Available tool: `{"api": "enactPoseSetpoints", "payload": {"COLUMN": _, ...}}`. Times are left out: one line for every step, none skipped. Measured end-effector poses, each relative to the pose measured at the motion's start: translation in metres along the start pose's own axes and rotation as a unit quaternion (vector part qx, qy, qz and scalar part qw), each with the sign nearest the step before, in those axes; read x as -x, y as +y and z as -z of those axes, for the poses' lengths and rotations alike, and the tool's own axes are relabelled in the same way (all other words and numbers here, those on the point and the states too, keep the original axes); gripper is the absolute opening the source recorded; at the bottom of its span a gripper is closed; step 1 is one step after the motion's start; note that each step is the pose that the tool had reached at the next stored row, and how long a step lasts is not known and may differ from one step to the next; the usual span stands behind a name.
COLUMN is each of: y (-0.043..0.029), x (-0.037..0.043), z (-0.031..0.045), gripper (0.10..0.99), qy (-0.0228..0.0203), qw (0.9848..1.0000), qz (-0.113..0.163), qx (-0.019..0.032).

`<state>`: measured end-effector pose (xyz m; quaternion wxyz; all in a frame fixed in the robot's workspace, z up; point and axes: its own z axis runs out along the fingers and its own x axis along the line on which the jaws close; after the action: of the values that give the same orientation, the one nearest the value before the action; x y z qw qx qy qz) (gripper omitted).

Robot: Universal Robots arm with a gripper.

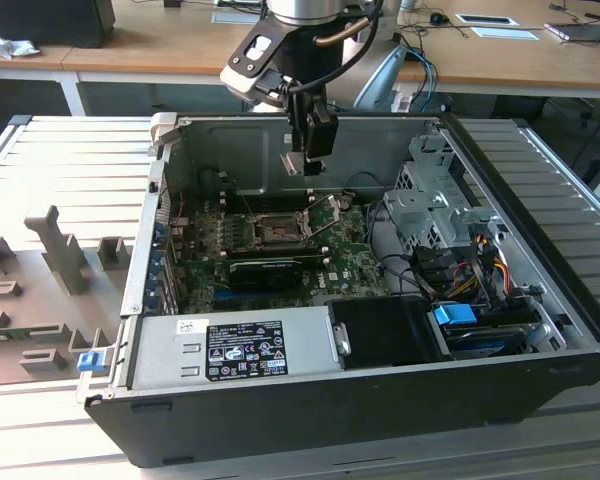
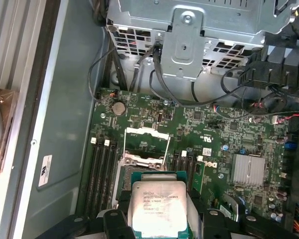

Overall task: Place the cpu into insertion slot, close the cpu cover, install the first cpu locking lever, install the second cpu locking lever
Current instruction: 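Place the cpu into insertion slot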

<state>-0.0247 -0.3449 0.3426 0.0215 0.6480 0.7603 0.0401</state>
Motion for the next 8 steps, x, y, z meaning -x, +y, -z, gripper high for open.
{"api": "enactPoseSetpoints", "payload": {"y": 0.0000, "x": 0.0000, "z": -0.0003, "gripper": 0.525, "qy": -0.0001, "qw": 1.0000, "qz": -0.001, "qx": 0.0001}}
{"api": "enactPoseSetpoints", "payload": {"y": 0.0000, "x": 0.0000, "z": -0.0004, "gripper": 0.525, "qy": -0.0002, "qw": 1.0000, "qz": -0.002, "qx": 0.0001}}
{"api": "enactPoseSetpoints", "payload": {"y": 0.0000, "x": 0.0000, "z": -0.0006, "gripper": 0.525, "qy": -0.0003, "qw": 1.0000, "qz": -0.003, "qx": 0.0001}}
{"api": "enactPoseSetpoints", "payload": {"y": -0.0001, "x": 0.0000, "z": -0.0007, "gripper": 0.525, "qy": -0.0003, "qw": 1.0000, "qz": -0.004, "qx": 0.0001}}
{"api": "enactPoseSetpoints", "payload": {"y": -0.0001, "x": 0.0000, "z": -0.0012, "gripper": 0.525, "qy": -0.0005, "qw": 1.0000, "qz": -0.007, "qx": 0.0003}}
{"api": "enactPoseSetpoints", "payload": {"y": -0.0001, "x": 0.0000, "z": -0.0015, "gripper": 0.525, "qy": -0.0009, "qw": 0.9999, "qz": -0.011, "qx": 0.0003}}
{"api": "enactPoseSetpoints", "payload": {"y": -0.0002, "x": 0.0000, "z": -0.0018, "gripper": 0.525, "qy": -0.0011, "qw": 0.9999, "qz": -0.013, "qx": 0.0003}}
{"api": "enactPoseSetpoints", "payload": {"y": -0.0002, "x": 0.0000, "z": -0.0024, "gripper": 0.525, "qy": -0.0018, "qw": 0.9998, "qz": -0.020, "qx": 0.0004}}
